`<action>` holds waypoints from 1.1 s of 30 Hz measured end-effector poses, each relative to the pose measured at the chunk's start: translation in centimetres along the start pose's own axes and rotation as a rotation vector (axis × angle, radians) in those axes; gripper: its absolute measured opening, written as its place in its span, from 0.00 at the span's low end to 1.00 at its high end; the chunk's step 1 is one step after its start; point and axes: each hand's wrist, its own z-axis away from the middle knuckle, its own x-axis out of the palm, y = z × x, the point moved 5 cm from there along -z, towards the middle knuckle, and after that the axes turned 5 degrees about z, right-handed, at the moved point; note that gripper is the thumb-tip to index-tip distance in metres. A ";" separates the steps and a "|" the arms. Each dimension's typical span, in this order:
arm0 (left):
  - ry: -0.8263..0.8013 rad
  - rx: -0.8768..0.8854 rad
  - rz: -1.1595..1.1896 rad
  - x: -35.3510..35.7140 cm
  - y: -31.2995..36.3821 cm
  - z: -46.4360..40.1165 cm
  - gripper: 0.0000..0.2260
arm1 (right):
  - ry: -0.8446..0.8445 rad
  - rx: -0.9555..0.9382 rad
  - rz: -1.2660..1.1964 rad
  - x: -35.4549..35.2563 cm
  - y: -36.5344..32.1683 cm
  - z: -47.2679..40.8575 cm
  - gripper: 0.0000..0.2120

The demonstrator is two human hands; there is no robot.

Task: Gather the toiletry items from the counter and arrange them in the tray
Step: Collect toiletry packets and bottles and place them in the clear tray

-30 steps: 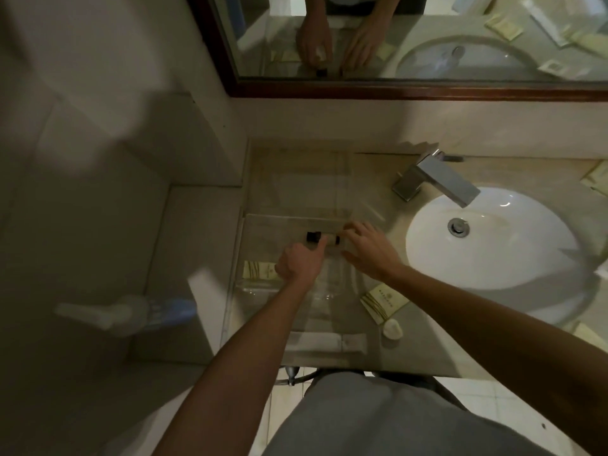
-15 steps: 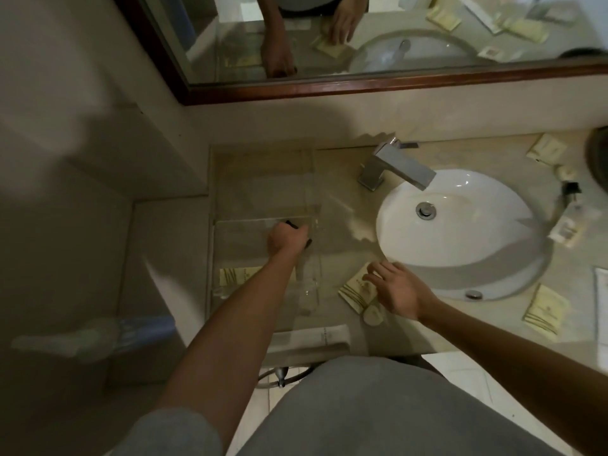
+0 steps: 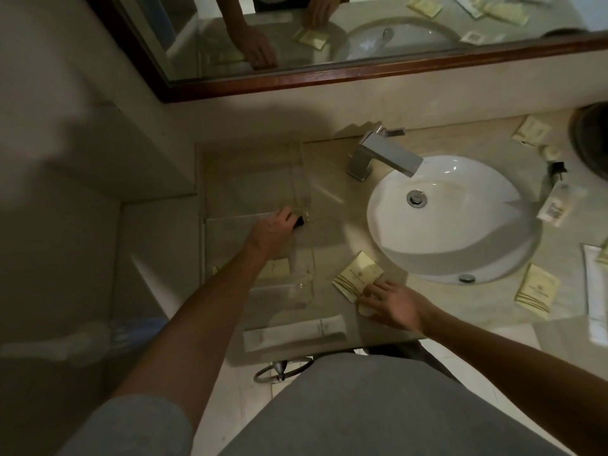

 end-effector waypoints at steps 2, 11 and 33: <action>-0.037 0.050 -0.013 0.2 -0.3 -0.6 0.24 | 0.048 0.005 -0.012 0.0 -0.3 0.0 0.17; 0.092 0.136 0.014 -1.6 -1.6 0.1 0.17 | 0.118 0.046 -0.092 -6.5 -1.8 -12.5 0.32; 0.171 -0.268 0.169 0.3 -2.7 1.7 0.11 | -0.042 0.177 -0.097 -3.6 -3.9 -18.1 0.18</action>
